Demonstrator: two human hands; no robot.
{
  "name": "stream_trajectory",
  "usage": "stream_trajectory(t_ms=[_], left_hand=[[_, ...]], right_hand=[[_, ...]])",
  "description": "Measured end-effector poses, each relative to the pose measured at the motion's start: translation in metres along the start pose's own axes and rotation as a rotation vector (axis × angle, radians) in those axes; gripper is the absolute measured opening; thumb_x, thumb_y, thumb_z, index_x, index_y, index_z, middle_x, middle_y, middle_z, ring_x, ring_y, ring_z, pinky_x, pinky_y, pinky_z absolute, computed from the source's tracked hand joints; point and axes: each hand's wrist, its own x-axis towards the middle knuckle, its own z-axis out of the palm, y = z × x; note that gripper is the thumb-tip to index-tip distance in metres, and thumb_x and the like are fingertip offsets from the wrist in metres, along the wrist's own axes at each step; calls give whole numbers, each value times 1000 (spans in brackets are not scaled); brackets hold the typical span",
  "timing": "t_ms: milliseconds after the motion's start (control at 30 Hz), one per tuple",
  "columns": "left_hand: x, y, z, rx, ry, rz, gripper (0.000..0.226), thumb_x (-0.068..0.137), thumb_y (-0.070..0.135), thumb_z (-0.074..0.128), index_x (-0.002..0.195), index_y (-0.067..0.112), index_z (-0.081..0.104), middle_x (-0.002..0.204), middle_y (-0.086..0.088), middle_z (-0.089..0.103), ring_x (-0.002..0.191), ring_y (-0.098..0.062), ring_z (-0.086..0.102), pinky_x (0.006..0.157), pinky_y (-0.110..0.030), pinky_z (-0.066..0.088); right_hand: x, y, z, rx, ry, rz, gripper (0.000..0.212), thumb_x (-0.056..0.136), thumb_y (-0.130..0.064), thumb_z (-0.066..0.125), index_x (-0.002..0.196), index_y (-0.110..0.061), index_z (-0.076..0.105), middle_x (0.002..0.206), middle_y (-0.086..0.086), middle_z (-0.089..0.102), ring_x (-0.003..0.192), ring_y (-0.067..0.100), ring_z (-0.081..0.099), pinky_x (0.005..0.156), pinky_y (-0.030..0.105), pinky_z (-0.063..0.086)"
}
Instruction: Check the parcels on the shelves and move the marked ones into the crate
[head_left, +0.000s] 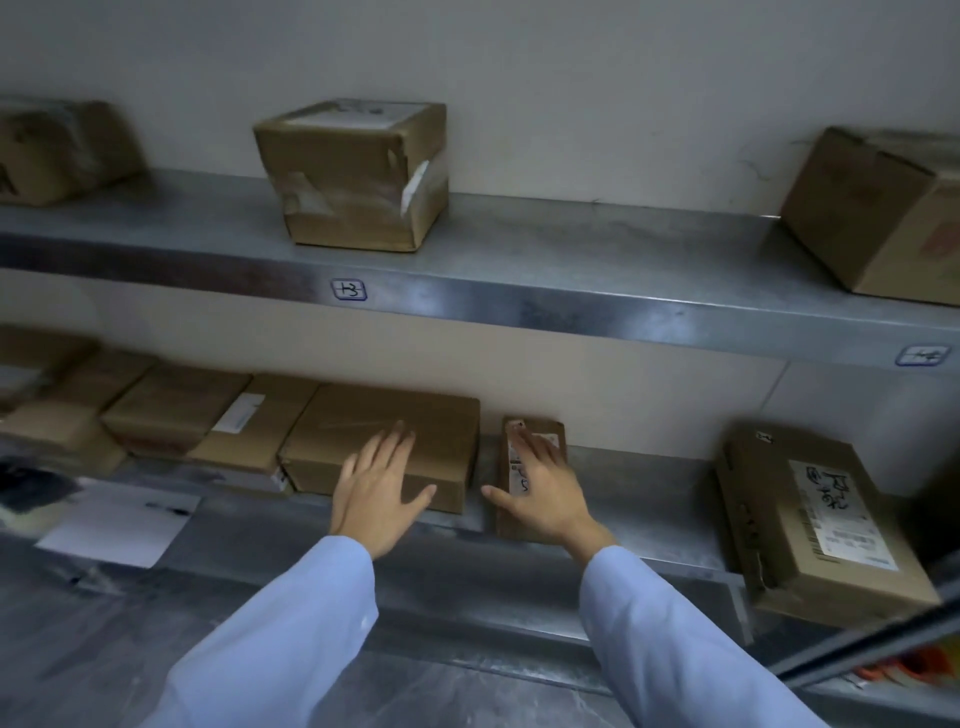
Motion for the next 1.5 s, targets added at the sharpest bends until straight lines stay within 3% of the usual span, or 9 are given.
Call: stream_trajectory(t_ms=[67,167,300,467,867,1133,1300,1500], left_hand=[[-1,-28,-5,33,-15,-40,82,85,70,31,151,21,34,157,1,32,145,-21,29,110,-39,29],[0,-71,-8,33,-55,-96,81,89,67,45,153,21,27,160,2,25,148,-19,21,115,-40,22],[8,-120,-10,26,-88,-124,84,89,67,47,155,22,22,161,2,23,148,-19,19,116,-39,20],[24,-159,-3,10,-134,-103,88,87,71,47,155,23,19,160,2,24,147,-20,21,117,-38,19],[29,-169,17,-136,-100,58,83,79,63,64,147,23,39,152,3,41,141,-24,33,111,-41,29],[45,-178,17,-206,-116,30,88,79,61,67,150,22,32,151,1,42,144,-24,28,112,-42,27],[42,-172,14,-295,-83,-12,87,76,53,74,148,20,37,149,-2,44,142,-24,31,114,-42,26],[39,-168,-2,-584,-102,-34,87,76,39,80,148,22,34,147,-2,44,134,-25,43,108,-39,39]], right_hand=[[7,-14,5,-7,-3,-16,103,73,-79,45,157,-26,15,163,1,19,151,22,13,121,38,18],[17,-35,15,-1,-15,-17,96,83,-66,59,157,-29,11,163,0,18,151,21,8,121,38,17],[28,-58,25,-2,-39,52,98,84,-65,61,157,-33,5,164,-2,13,152,22,4,122,41,17],[33,-71,41,-33,-27,147,101,80,-66,65,157,-33,8,163,-2,17,150,23,14,119,40,25],[21,-65,52,-50,-7,334,101,78,-58,72,156,-27,16,155,5,32,143,25,28,115,38,28],[32,-65,51,59,-1,351,105,74,-53,79,156,-28,17,153,6,38,140,28,34,112,39,34],[32,-68,57,173,61,347,106,71,-47,84,155,-26,21,152,10,39,137,30,40,110,40,36],[24,-69,48,290,161,287,101,72,-37,86,153,-21,28,151,5,42,138,22,38,111,32,32]])
